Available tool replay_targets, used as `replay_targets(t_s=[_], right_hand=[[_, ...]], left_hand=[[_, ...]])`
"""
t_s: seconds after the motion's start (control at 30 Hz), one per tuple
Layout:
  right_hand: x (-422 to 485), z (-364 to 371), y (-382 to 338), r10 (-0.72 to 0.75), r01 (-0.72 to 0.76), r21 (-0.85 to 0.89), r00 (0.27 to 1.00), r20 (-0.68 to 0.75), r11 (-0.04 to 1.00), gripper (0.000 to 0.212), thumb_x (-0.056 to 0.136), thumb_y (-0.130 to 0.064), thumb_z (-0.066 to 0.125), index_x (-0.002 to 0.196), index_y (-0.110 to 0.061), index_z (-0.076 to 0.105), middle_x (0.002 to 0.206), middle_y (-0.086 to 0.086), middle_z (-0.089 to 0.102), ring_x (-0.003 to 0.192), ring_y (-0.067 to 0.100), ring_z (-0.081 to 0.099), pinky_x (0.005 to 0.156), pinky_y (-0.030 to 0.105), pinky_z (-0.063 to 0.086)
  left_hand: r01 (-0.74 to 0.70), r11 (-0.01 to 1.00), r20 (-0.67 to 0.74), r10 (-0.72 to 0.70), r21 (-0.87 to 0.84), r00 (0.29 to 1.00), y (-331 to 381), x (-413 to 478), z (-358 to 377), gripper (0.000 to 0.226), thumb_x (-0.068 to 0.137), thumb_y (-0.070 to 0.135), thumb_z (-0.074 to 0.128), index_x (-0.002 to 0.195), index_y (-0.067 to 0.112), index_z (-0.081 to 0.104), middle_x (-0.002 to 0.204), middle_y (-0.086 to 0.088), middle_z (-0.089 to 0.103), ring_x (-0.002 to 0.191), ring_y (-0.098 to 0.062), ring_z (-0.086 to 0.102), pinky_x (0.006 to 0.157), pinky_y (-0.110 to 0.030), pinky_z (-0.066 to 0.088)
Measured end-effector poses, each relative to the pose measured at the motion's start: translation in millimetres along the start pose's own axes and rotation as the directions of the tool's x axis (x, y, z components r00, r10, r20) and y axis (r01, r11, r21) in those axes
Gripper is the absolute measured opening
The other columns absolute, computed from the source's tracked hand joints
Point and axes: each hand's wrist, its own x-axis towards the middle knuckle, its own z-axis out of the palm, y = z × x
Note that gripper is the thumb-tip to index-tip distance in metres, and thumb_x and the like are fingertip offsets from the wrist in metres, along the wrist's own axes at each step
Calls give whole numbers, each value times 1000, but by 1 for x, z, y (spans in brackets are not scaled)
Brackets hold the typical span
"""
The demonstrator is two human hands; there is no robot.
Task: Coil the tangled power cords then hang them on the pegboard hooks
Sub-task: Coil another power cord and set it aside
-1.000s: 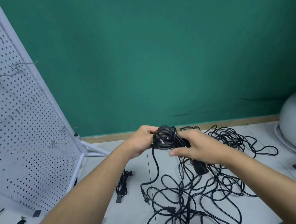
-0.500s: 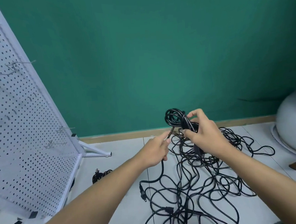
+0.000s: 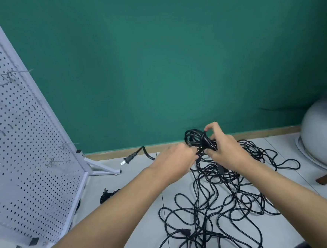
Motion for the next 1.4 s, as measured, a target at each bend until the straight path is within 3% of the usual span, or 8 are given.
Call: replay_targets(t_s=[0.2, 0.3, 0.5, 0.87, 0.97, 1.07, 1.23, 1.4], right_hand=[[-3, -1, -3, -234, 253, -21, 923, 306, 967, 43, 81, -10, 81, 108, -39, 64, 102, -22, 71, 91, 0, 64, 80, 16, 45], [-4, 1, -9, -254, 243, 78, 889, 381, 967, 42, 81, -13, 84, 117, -29, 70, 109, -16, 73, 101, 0, 64, 91, 22, 47], [-9, 0, -15, -237, 61, 450, 908, 346, 891, 60, 82, -2, 84, 121, -34, 51, 113, -6, 67, 111, 36, 66, 91, 35, 58], [-3, 10, -14, -167, 169, 523, 985, -52, 835, 45, 85, -3, 82, 121, -26, 70, 120, 3, 70, 104, 11, 70, 91, 35, 60], [2, 20, -7, -25, 77, 470, 993, -117, 879, 38, 86, -22, 83, 120, -31, 69, 100, 4, 77, 82, 15, 77, 88, 49, 61], [4, 23, -2, 36, 10, 241, 982, -186, 970, 37, 90, -26, 80, 124, -22, 68, 76, -7, 72, 60, 8, 65, 72, 13, 51], [8, 20, 6, 5, -9, -29, 990, -138, 1000, 45, 92, -21, 76, 135, -14, 65, 103, 1, 71, 92, 20, 65, 83, 26, 46], [1, 3, 2, -192, 202, -95, 976, 105, 975, 37, 87, -14, 79, 122, -24, 72, 105, -7, 72, 99, 16, 65, 87, 26, 46]], left_hand=[[-207, 972, -328, 231, 107, 916, -28, 0, -10, 41, 92, 61, 62, 91, 20, 66, 82, 4, 64, 70, -26, 63, 54, -30, 29], [-130, 972, -415, 39, -194, 909, -40, 1, -10, 48, 70, 65, 81, 76, 21, 65, 67, 11, 53, 58, -10, 48, 54, -28, 31], [102, 584, -106, -312, -806, 944, -60, -5, -4, 27, 76, 40, 90, 70, 18, 76, 60, 7, 60, 59, -7, 44, 60, -23, 35], [415, 3, 394, -301, -910, 868, -59, -13, 41, 25, 110, 22, 49, 107, 10, 71, 71, 0, 50, 61, -18, 55, 77, -40, 63], [482, 332, 378, -331, -811, 865, -38, -8, 44, 31, 112, 24, 38, 124, 17, 66, 77, -1, 47, 61, -19, 49, 59, -31, 56], [384, 815, 277, -285, -434, 918, -18, -3, 42, 33, 110, 17, 35, 127, 14, 63, 116, -13, 65, 99, -33, 62, 82, -33, 49], [81, 996, 137, -75, -38, 988, 1, 0, 6, 29, 110, 31, 41, 114, 11, 61, 112, -16, 66, 103, -38, 62, 74, -39, 39], [-25, 987, -63, 15, -160, 998, -21, -7, -23, 30, 99, 50, 60, 95, 21, 69, 85, 9, 58, 85, -18, 60, 68, -33, 40]])
